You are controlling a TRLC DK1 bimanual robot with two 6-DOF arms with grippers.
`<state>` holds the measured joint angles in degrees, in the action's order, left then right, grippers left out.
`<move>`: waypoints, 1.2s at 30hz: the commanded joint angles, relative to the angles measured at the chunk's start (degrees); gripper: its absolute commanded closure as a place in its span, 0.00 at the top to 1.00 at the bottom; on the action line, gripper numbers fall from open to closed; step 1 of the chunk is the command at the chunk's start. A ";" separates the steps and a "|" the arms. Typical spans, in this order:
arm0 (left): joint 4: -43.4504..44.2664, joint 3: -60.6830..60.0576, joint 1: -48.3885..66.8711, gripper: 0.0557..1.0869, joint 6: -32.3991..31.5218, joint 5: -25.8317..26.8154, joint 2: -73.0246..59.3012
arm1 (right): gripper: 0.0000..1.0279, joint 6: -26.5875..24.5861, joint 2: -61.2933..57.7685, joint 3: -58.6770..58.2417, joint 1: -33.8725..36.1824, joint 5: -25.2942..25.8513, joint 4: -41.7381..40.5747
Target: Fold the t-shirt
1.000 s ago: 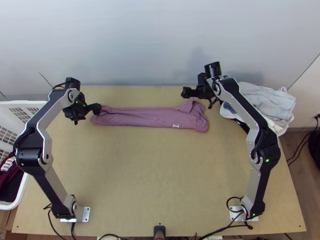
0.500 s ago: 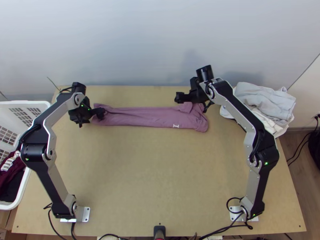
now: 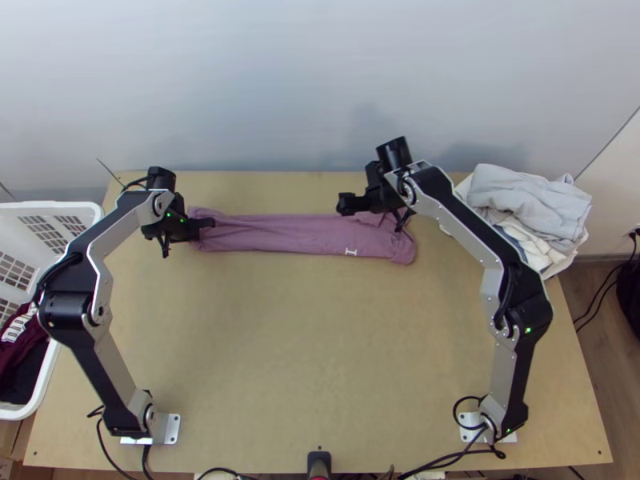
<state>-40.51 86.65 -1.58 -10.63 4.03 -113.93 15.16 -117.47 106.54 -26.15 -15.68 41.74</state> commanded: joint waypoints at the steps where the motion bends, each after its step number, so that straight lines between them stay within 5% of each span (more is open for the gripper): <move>1: 0.26 -0.87 -0.52 0.04 0.09 0.01 3.28 | 0.97 0.05 -1.18 0.16 -3.12 -0.58 0.01; 20: -2.20 1.24 -0.79 0.04 -0.53 0.27 11.80 | 0.97 1.37 -11.90 -3.36 -6.10 -1.81 -3.33; 27: -2.99 1.06 -3.69 0.04 0.00 0.27 12.50 | 0.97 6.55 -3.38 2.79 -5.49 -4.27 -2.98; 36: -3.08 1.33 -9.14 0.04 2.20 0.98 13.21 | 0.97 6.55 5.32 1.12 -0.22 -6.20 1.86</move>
<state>-43.55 87.74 -7.25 -9.91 4.36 -101.49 21.23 -118.34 109.19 -29.69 -20.88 41.52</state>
